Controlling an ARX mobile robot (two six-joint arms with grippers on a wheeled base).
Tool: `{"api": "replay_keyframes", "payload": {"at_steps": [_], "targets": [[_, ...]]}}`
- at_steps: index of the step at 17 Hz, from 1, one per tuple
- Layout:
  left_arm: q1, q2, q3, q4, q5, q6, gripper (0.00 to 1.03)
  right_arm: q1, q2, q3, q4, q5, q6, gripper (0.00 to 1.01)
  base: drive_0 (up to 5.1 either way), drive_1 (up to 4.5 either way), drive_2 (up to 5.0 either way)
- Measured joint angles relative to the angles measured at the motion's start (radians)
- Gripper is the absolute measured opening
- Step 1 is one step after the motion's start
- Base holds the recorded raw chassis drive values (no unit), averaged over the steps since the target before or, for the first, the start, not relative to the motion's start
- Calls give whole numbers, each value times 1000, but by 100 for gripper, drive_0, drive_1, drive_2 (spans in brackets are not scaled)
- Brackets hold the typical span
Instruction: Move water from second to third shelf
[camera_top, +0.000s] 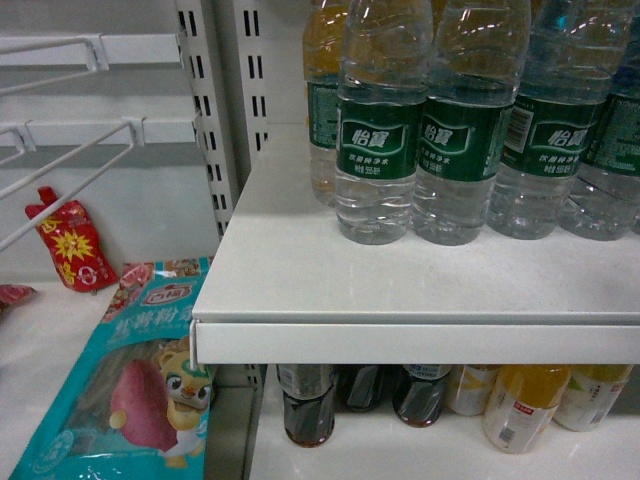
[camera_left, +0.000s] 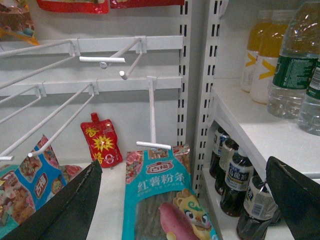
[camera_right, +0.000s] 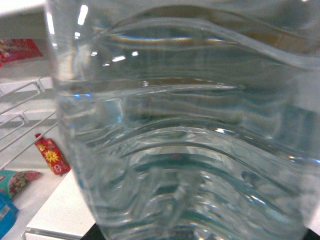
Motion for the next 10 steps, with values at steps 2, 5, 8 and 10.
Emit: {"api": "replay_keyframes", "payload": {"at_steps": [2,5,8,10], "targets": [[0,0,0,0,0,0,98,16,79,-2,41,-14,13,41,0,0,0],[0,0,0,0,0,0,98,16,162,-12,86,-27,13,41,0,0,0],[0,0,0,0,0,0,98,11,247,-12,98,-41,13,41,0,0,0],[0,0,0,0,0,0,98,8,308,3,89,-38,13,41,0,0,0]]}}
